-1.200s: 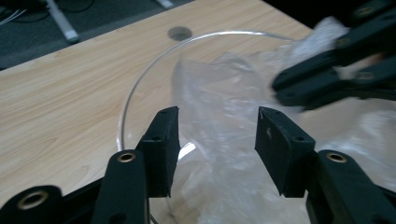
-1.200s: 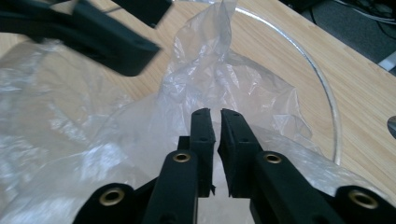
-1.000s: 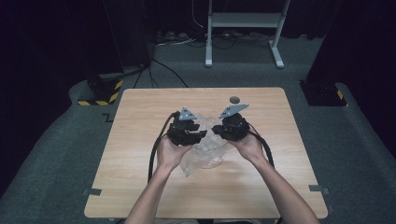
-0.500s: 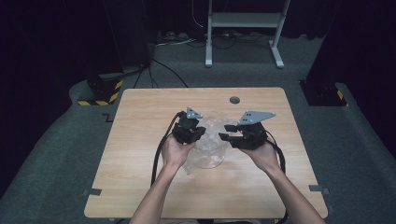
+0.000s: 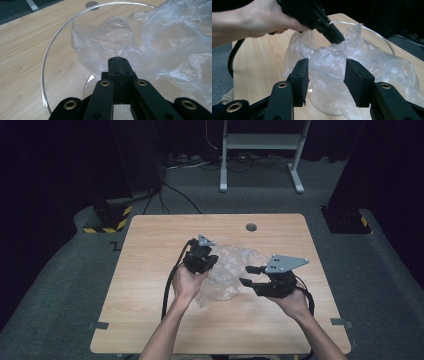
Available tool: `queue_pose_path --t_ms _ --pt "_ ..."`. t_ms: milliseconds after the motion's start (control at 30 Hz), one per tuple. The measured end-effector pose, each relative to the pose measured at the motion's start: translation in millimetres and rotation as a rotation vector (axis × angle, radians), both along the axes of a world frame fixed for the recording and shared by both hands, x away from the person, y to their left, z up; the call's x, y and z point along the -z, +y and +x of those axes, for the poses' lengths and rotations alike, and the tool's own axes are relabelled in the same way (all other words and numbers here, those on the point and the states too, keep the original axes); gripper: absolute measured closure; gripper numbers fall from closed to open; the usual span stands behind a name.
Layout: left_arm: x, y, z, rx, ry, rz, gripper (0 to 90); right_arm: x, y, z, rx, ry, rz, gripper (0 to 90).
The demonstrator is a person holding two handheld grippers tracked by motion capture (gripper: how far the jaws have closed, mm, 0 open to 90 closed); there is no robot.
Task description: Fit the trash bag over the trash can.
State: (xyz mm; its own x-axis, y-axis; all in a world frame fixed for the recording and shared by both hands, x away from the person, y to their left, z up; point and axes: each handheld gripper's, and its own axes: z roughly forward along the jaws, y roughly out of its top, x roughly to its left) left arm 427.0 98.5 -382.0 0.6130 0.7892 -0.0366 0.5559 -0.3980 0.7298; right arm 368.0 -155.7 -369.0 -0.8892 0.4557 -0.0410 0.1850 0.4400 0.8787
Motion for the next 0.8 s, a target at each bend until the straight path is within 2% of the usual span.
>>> queue_pose_path --t_ms 133,233,267,300,367,467,600,800 --pt "0.3 1.9 -0.5 0.005 -0.004 -0.024 88.9 6.2 6.1 1.5 0.002 -0.003 -0.039 56.6" --pt "0.0 6.7 -2.5 0.011 -0.015 -0.075 79.7 8.9 12.5 7.7 0.013 -0.004 -0.058 71.9" --pt "-0.6 8.7 -3.8 0.011 -0.023 -0.089 73.5 8.9 16.5 13.0 0.019 0.005 -0.063 81.4" --pt "-1.5 10.3 -4.9 0.014 -0.033 -0.095 73.5 8.9 16.5 13.0 0.019 0.005 -0.063 81.4" --pt "-4.8 14.2 -9.6 0.022 -0.053 -0.119 68.2 8.0 19.9 17.6 0.019 0.003 -0.063 88.5" --pt "-9.7 17.3 -16.1 0.038 -0.074 -0.136 56.6 6.1 25.6 23.0 0.023 0.001 -0.070 90.0" --pt "-15.4 19.1 -25.7 0.073 -0.078 -0.128 46.0 4.6 32.7 32.1 0.036 0.015 -0.073 90.0" --pt "-21.0 16.7 -37.9 0.119 -0.093 -0.145 39.3 7.4 45.1 44.8 0.062 0.037 -0.088 90.0"
